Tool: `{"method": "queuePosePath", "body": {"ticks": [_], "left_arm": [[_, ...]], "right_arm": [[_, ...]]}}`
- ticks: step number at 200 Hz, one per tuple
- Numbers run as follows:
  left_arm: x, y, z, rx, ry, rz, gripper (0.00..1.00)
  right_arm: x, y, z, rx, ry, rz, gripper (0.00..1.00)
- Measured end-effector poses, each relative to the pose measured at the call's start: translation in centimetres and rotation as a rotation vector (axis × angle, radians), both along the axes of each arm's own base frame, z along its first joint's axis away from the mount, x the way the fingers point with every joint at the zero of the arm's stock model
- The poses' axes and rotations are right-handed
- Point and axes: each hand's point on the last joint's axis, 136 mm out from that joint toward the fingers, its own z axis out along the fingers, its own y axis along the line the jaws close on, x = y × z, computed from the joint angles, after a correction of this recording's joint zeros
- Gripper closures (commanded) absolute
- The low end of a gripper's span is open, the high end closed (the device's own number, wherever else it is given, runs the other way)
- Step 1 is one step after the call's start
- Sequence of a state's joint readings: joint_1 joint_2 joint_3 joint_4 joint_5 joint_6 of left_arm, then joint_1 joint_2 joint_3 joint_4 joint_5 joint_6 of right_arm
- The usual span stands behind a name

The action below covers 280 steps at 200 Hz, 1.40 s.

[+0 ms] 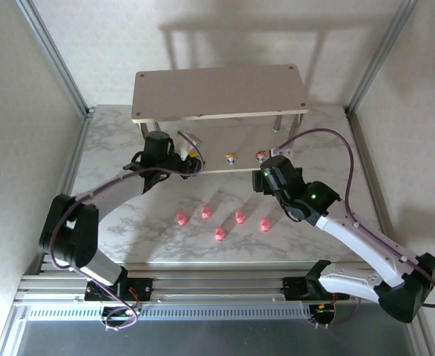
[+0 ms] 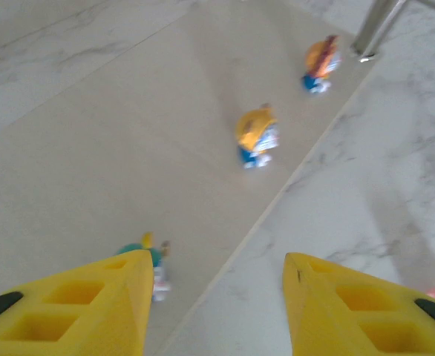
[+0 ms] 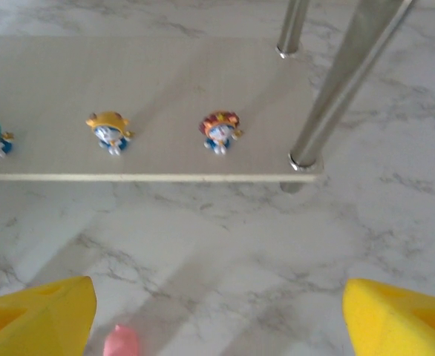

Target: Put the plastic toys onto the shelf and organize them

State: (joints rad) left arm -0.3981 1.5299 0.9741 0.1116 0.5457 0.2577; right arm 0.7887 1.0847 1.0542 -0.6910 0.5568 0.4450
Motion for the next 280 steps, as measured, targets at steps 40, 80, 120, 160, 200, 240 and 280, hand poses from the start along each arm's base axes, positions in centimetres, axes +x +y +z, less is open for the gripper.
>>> {"method": "queuePosePath", "body": {"ticks": [40, 80, 120, 160, 200, 240, 280], "left_arm": [[-6.2, -4.2, 5.0, -0.099, -0.038, -0.020, 0.52], [-8.0, 0.1, 9.1, -0.261, -0.043, 0.235, 0.46], [-7.2, 3.6, 10.1, -0.281, -0.023, 0.446, 0.46], [-6.6, 4.3, 10.4, -0.267, 0.014, 0.520, 0.45], [-6.5, 4.3, 10.5, -0.268, 0.031, 0.527, 0.45], [-6.7, 4.4, 10.7, -0.271, 0.026, 0.530, 0.44], [-6.8, 4.7, 11.0, -0.276, 0.016, 0.540, 0.44]], "right_arm": [[-2.8, -1.7, -3.9, -0.004, 0.137, -0.031, 0.20], [-5.4, -1.9, -9.4, 0.005, 0.315, -0.041, 0.30], [-7.8, -1.9, -15.5, 0.003, 0.490, -0.065, 0.44], [-7.9, -0.4, -17.9, 0.048, 0.550, -0.056, 0.45], [-7.2, 0.7, -18.7, 0.063, 0.553, -0.048, 0.46], [-6.5, 0.5, -19.6, 0.057, 0.563, -0.073, 0.49], [-6.2, 0.5, -20.1, 0.059, 0.571, -0.083, 0.55]]}}
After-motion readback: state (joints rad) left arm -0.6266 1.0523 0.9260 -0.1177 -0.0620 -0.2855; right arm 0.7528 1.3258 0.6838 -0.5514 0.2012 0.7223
